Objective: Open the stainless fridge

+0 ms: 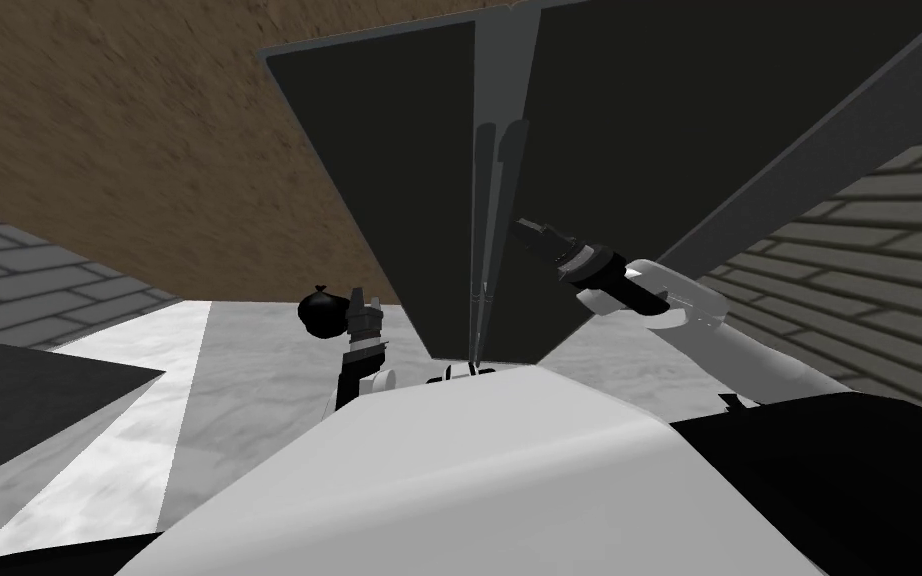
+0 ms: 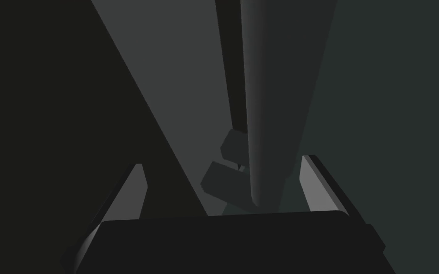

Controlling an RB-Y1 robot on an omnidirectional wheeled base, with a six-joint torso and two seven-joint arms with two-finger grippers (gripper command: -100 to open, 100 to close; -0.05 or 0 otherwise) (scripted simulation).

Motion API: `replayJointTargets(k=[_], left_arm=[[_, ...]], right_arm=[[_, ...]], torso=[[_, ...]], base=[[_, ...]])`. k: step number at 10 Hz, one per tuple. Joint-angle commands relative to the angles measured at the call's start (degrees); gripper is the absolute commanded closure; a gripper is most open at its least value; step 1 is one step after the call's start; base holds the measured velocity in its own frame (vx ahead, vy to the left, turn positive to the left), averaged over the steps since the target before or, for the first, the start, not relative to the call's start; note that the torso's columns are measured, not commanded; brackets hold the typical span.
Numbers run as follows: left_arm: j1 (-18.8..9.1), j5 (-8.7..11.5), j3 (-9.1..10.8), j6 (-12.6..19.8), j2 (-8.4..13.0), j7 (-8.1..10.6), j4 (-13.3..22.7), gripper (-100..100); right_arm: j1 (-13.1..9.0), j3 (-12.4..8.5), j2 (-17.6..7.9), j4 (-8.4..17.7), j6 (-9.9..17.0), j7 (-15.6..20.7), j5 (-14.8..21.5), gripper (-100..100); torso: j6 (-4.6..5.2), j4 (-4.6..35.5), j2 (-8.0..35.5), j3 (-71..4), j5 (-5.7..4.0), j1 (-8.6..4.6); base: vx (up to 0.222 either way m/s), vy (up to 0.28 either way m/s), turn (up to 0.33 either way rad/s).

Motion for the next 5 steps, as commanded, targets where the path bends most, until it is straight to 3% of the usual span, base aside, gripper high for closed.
replayJointTargets(k=[1, 5], left_arm=[[0.01, 0.0, 0.0, 0.0, 0.0, 0.0, 0.0, 0], [0.0, 0.0, 0.0, 0.0, 0.0, 0.0, 0.0, 0]], right_arm=[[-0.93, -0.75, -4.63, 0.59, 1.0, 0.18, 0.11, -100], [-2.43, -1.96, -11.08, 1.88, 3.17, 0.49, 0.38, -100]], torso=[[0.07, 0.02, -0.01, -0.02, 0.02, 0.08], [-0.08, -0.09, -0.22, -0.17, 0.05, 0.07]], base=[[0.026, 0.073, -0.14], [0.02, 0.074, -0.107]])
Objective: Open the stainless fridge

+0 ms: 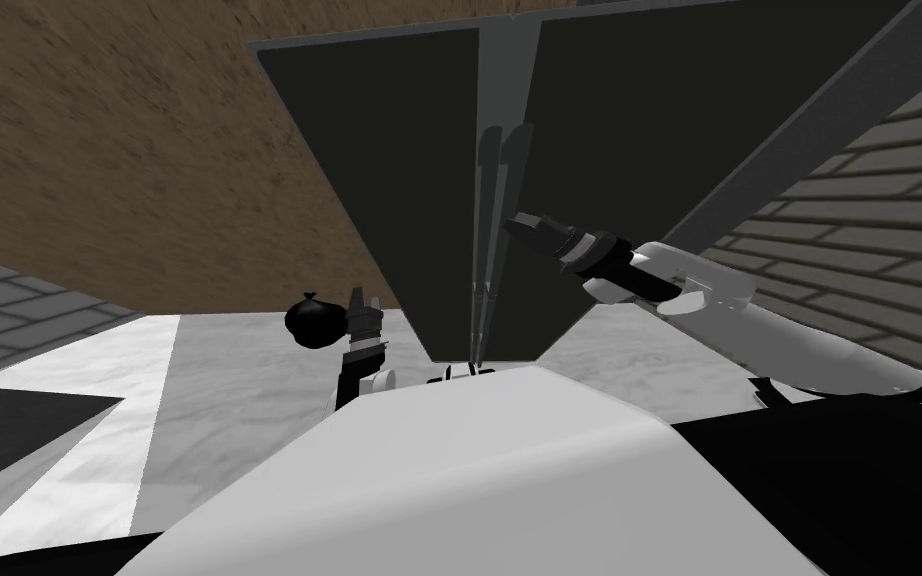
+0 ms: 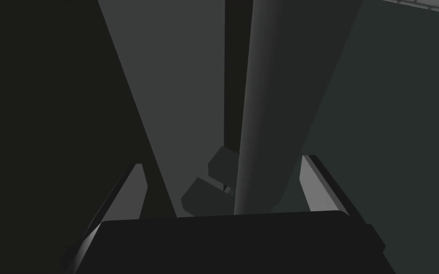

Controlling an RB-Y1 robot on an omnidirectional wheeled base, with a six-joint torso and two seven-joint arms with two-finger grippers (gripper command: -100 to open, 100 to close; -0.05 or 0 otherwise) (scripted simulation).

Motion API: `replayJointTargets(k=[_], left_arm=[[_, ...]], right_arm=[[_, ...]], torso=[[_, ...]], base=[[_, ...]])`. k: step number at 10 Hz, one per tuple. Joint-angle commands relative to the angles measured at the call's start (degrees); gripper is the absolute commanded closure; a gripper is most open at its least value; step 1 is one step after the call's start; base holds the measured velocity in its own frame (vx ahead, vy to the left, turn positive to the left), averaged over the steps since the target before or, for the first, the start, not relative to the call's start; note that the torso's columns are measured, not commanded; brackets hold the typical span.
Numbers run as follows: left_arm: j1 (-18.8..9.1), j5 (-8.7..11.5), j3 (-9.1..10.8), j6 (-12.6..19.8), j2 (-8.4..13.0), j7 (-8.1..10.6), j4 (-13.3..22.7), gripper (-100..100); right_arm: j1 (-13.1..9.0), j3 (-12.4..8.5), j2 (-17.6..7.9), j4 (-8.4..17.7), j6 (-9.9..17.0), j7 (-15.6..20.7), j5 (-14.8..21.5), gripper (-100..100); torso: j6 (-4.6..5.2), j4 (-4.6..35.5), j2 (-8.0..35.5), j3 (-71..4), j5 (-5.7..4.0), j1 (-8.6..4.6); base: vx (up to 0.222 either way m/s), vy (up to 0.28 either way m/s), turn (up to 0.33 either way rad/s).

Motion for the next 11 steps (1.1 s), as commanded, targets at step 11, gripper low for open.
replayJointTargets(k=[11], left_arm=[[0.0, 0.0, 0.0, 0.0, 0.0, 0.0, 0.0, 0]], right_arm=[[-2.77, -2.07, -20.77, 4.16, 6.09, 0.48, 0.86, -100]], torso=[[-0.08, -0.03, -0.12, -0.09, 0.22, 0.55]], base=[[0.0, 0.066, -0.11]])
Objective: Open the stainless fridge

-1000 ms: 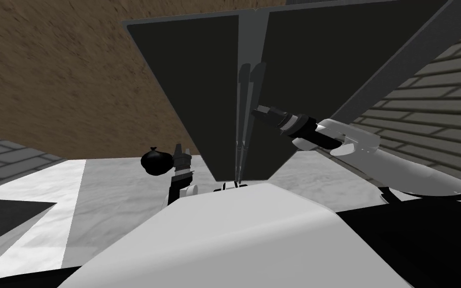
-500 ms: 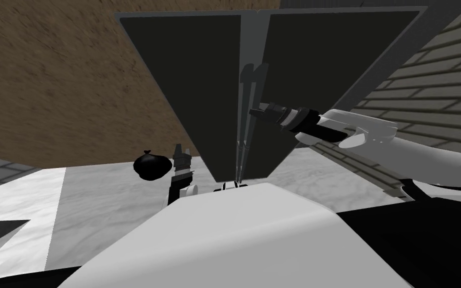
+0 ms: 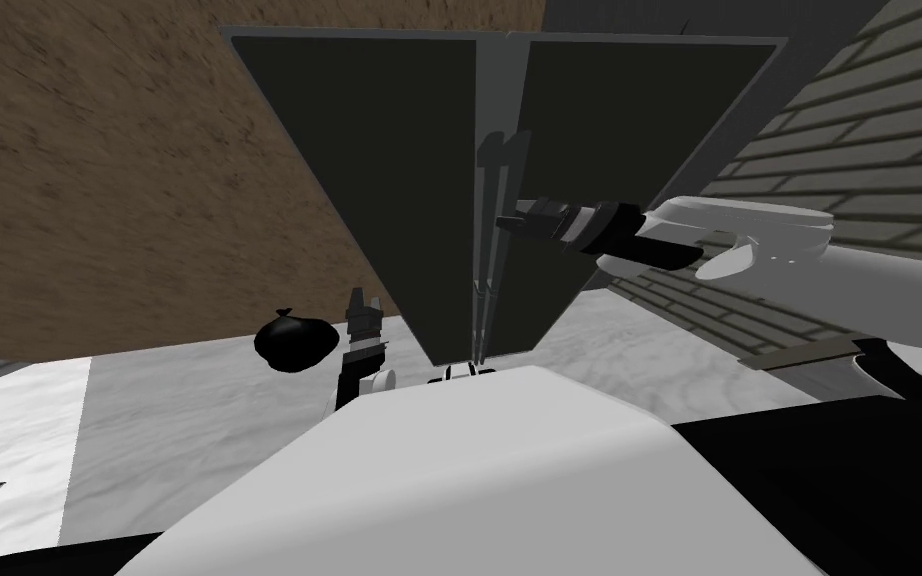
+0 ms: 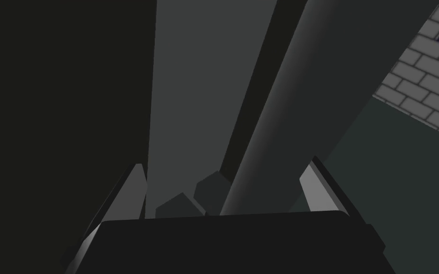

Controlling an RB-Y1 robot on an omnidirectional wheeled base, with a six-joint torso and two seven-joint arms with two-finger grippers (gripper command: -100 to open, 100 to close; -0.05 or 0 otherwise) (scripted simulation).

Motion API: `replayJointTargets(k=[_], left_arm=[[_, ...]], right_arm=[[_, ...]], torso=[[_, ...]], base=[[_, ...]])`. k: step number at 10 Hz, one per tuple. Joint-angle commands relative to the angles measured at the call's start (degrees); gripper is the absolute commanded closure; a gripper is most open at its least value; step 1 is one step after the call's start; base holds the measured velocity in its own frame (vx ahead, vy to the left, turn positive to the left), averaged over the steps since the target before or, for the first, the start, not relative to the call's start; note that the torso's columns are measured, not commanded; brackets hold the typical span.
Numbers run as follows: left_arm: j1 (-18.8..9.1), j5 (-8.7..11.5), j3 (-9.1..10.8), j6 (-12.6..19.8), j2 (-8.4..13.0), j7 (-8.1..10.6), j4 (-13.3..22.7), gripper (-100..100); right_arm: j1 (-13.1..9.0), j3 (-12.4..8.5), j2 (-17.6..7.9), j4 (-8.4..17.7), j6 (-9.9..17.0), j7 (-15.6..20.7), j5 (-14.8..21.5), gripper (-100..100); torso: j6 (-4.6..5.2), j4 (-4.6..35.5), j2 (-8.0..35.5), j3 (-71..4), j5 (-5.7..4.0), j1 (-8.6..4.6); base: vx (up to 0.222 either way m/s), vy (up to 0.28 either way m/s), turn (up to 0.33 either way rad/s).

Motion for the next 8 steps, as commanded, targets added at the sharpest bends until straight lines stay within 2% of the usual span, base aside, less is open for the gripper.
replayJointTargets(k=[1, 4, 5, 8], left_arm=[[-0.01, 0.0, 0.0, 0.0, 0.0, 0.0, 0.0, 0], [0.0, 0.0, 0.0, 0.0, 0.0, 0.0, 0.0, 0], [-0.01, 0.0, 0.0, 0.0, 0.0, 0.0, 0.0, 0], [-0.01, 0.0, 0.0, 0.0, 0.0, 0.0, 0.0, 0]], right_arm=[[-0.75, -0.06, -4.46, 1.49, 1.96, 0.15, 0.34, -100], [-1.04, -0.19, -9.62, 2.54, 3.22, 0.16, 0.55, -100], [-1.04, -0.19, -10.19, 2.54, 3.22, 0.16, 0.55, -100], [-1.48, -0.35, -15.43, 4.66, 5.69, 0.15, 0.96, -100]], torso=[[-0.11, -0.06, -0.03, -0.01, 0.02, 0.03], [-0.15, -0.02, -0.09, -0.09, 0.13, 0.23], [-0.28, -0.05, -0.09, -0.08, 0.17, 0.28], [-0.25, -0.07, -0.08, -0.04, 0.18, 0.36]], base=[[-0.026, 0.089, -0.151], [-0.024, 0.075, -0.117], [-0.022, 0.01, 0.01], [-0.035, 0.061, -0.125]])
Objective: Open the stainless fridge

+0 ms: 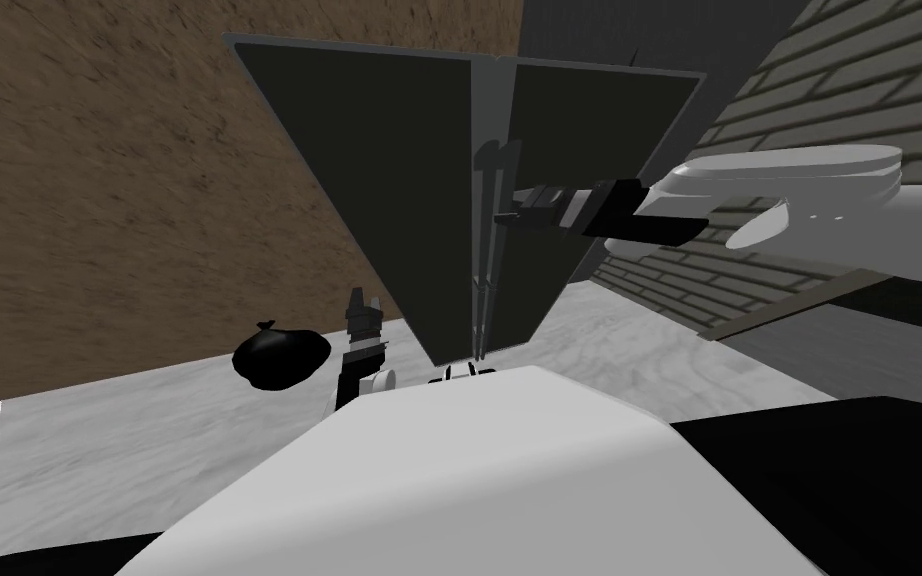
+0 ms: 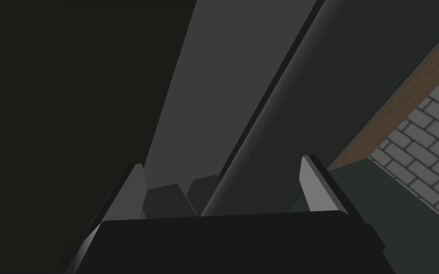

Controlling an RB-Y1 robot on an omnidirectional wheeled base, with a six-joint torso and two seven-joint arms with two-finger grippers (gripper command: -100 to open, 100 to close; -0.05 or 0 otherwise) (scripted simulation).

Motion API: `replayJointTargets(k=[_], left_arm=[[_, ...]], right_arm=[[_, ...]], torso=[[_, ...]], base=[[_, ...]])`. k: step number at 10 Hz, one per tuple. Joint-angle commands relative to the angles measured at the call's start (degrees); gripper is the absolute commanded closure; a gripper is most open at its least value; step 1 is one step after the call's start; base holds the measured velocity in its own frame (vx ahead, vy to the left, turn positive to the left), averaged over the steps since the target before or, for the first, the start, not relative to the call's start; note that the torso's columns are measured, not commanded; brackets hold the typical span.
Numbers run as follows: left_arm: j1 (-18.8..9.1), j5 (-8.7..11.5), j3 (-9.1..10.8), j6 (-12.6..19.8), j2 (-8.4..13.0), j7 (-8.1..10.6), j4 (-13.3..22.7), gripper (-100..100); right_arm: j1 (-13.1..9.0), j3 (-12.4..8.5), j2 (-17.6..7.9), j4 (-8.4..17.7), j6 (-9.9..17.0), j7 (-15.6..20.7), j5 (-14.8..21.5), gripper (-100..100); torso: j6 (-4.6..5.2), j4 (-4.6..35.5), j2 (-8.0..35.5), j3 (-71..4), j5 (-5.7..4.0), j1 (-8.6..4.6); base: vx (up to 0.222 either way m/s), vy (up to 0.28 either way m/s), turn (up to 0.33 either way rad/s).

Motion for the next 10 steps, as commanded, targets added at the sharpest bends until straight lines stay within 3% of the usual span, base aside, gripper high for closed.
replayJointTargets(k=[1, 4, 5, 7, 9, 10], left_arm=[[0.0, 0.0, 0.0, 0.0, 0.0, 0.0, 0.0, 0], [0.0, 0.0, 0.0, 0.0, 0.0, 0.0, 0.0, 0], [0.0, 0.0, 0.0, 0.0, 0.0, 0.0, 0.0, 0], [0.0, 0.0, 0.0, 0.0, 0.01, 0.0, 0.0, 0], [0.0, 0.0, 0.0, 0.0, 0.01, 0.0, 0.0, 0], [0.0, 0.0, 0.0, 0.0, 0.01, 0.0, 0.0, 0]], right_arm=[[-0.52, 0.02, -4.47, 0.93, 1.4, -0.05, 0.15, -100], [-0.85, -0.05, -9.25, 2.94, 3.73, -0.1, 0.54, -100], [-4.75, 4.49, -11.05, 2.94, 3.73, 2.2, -2.82, -100], [-0.85, -0.05, -11.05, 2.94, 3.73, 1.75, -1.42, -100], [-0.85, -0.05, -11.05, 2.94, 3.73, -0.1, 0.54, -100], [-0.99, -0.07, -13.7, 3.85, 4.81, -0.12, 0.71, -100]], torso=[[0.07, 0.05, 0.06, 0.02, -0.02, -0.02], [-0.06, 0.11, 0.1, 0.03, 0.06, 0.07], [0.02, 0.16, 0.15, 0.05, 0.06, 0.06], [-0.14, -0.05, -0.02, 0.01, 0.0, -0.02], [-0.09, 0.05, 0.02, 0.0, 0.07, 0.1], [-0.08, 0.04, 0.04, 0.01, 0.07, 0.13]], base=[[-0.039, 0.062, -0.084], [-0.033, 0.062, -0.103], [-0.027, 0.057, -0.078], [-0.006, 0.01, -0.005], [0.004, -0.009, 0.009], [-0.025, 0.028, -0.118]])
